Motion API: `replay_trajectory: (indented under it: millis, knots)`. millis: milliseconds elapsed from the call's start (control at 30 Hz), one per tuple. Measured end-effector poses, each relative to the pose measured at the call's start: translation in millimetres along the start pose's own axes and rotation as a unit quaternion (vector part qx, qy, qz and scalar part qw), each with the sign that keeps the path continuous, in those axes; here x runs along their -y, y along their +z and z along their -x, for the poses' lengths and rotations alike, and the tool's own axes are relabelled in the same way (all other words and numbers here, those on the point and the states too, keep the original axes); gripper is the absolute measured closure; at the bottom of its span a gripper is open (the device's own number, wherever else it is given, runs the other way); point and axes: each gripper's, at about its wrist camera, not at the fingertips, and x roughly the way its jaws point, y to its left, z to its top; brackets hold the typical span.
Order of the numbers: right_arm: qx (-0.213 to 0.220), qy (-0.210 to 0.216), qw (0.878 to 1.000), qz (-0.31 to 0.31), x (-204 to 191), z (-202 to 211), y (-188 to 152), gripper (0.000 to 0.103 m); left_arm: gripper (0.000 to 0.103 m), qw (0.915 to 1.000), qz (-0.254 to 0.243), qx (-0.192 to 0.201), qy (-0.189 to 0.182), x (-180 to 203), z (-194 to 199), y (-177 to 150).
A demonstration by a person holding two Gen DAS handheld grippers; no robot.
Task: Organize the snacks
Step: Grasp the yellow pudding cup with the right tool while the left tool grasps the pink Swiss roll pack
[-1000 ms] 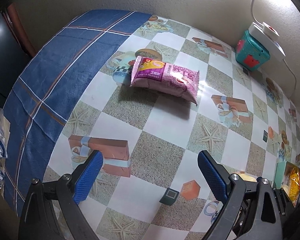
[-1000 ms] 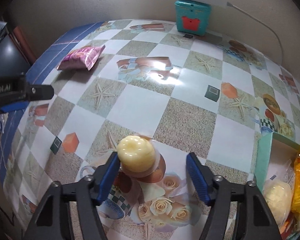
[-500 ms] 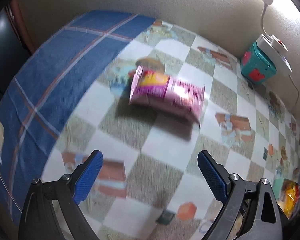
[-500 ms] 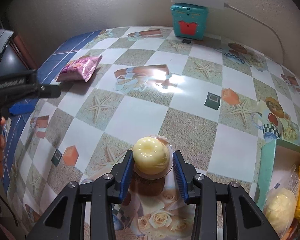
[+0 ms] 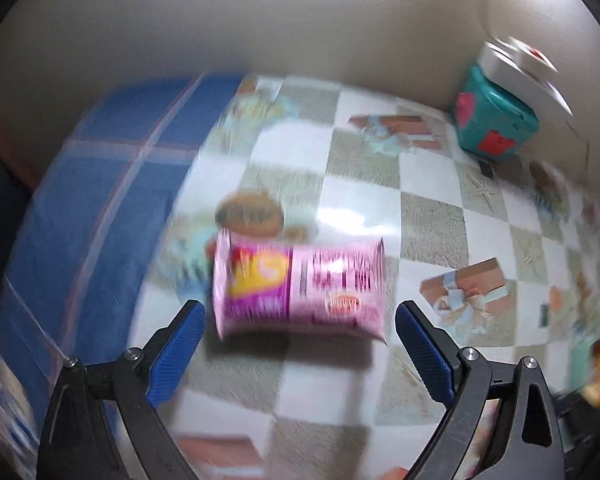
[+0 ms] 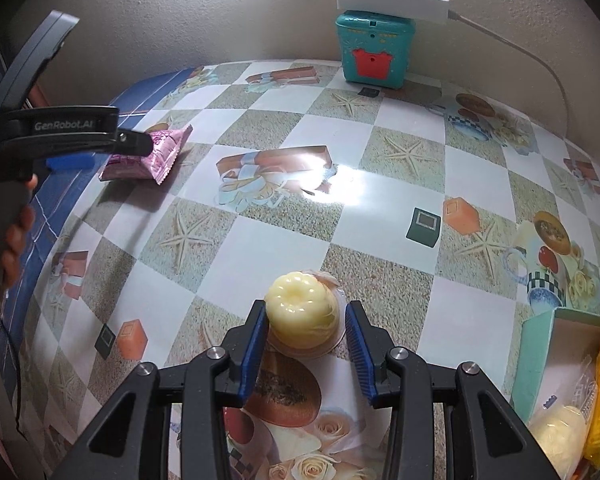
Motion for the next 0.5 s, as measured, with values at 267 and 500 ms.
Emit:
replay_trajectory:
  millis: [267, 500]
  knots:
    - [0.001, -0.002, 1.000, 0.000, -1.1, 0.5, 0.1, 0.061, 0.007, 0.9984, -0.034, -0.045, 0.003, -1.7, -22.9, 16.8]
    - [0.002, 0.001, 1.000, -0.001, -0.1, 0.4, 0.1, 0.061, 0.007, 0.9975, 0.005, -0.069, -0.016, -3.8, -38.0, 22.9]
